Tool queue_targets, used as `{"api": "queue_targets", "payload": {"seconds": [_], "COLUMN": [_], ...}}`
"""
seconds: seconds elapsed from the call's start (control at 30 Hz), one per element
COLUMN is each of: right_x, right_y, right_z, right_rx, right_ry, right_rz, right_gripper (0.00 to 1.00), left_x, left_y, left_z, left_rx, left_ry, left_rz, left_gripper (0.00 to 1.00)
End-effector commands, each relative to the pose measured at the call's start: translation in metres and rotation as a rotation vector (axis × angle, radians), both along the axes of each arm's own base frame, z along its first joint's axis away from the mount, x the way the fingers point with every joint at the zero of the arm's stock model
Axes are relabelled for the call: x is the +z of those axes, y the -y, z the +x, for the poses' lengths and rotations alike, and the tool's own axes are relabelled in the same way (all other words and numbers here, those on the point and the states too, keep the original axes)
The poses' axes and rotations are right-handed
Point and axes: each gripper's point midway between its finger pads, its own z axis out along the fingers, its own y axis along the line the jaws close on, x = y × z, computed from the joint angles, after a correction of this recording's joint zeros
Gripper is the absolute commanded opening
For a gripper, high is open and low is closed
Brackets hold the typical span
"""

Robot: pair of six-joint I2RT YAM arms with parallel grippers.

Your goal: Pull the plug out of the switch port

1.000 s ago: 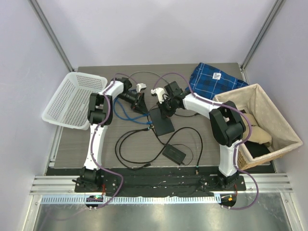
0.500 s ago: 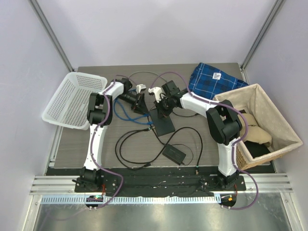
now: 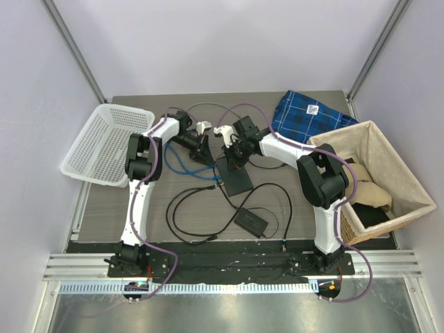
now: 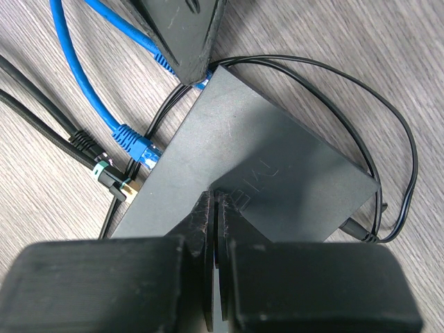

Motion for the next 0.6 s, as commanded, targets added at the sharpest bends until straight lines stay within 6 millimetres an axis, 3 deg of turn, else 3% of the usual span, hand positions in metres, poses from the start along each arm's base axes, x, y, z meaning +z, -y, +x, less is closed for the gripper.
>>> {"api": "queue_targets", "payload": {"seconds": [0.0,0.23,0.43,0.57], "right_x": [-0.062,-0.064,-0.062,-0.061], "right_y": [0.027,0.030,0.023,0.022], "right_z": [-0.030,-0.032,-0.029,-0.024], "right_rx": [-0.009,-0.005,-0.029,-0.029], "right_ry": [-0.131,-0.133,-0.144,-0.131], "right_rz": [-0.171,-0.179,-0.156,-0.160], "right_gripper": [0.01,0.01,0.01,0.01], "left_x": [-0.016,-0.001,-0.008,-0.013], "left_y": [0.018,0.015,0.013,0.011], "left_z": [-0.010,0.000,-0.017,-0.012], "left_rx": [-0.063,-0.080,-0.083,-0.072], "left_ry": [0.042,0.105,0.044,0.049], "left_rz": [0.081,0.067,0.052,0.070], "left_gripper": [0.00,0.00,0.00,0.00]}}
